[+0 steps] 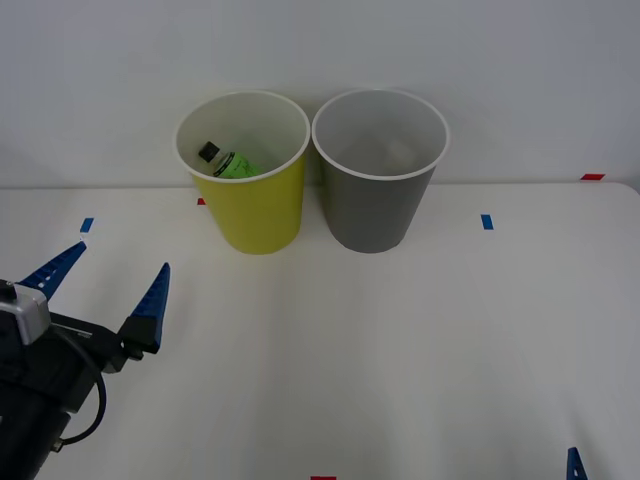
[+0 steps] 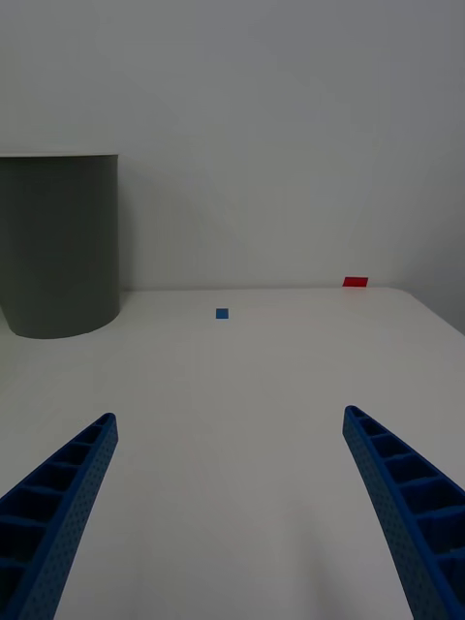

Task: Put cans in the gray bin and PET bottles in the light green bin.

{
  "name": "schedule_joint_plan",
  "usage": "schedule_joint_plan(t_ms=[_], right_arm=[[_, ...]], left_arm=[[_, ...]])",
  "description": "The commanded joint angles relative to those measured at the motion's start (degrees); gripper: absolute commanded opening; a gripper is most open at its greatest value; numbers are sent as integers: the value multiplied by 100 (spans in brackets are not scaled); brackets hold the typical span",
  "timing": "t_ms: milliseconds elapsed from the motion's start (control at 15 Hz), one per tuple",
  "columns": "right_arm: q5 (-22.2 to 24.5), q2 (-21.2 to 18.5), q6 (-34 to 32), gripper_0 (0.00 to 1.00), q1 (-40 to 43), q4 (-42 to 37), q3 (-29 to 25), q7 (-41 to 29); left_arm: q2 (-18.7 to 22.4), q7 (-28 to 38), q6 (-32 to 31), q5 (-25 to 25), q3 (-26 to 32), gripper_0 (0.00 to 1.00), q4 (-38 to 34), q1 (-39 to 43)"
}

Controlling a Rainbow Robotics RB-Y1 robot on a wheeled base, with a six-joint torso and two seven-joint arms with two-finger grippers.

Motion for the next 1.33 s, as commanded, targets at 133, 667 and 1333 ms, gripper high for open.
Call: schedule_joint_plan(t_ms=[133, 667, 1333], right_arm=[[0, 0, 0, 78, 0, 0, 0, 0], [0, 0, 0, 78, 0, 0, 0, 0], [0, 0, 0, 79, 0, 0, 0, 0]], left_arm=[[-357, 176, -984, -368, -164, 100, 370, 761], [-858, -26, -1924, -816, -428, 100, 555, 2080], [-1359, -210, -3067, -1255, -261, 100, 1258, 2844]])
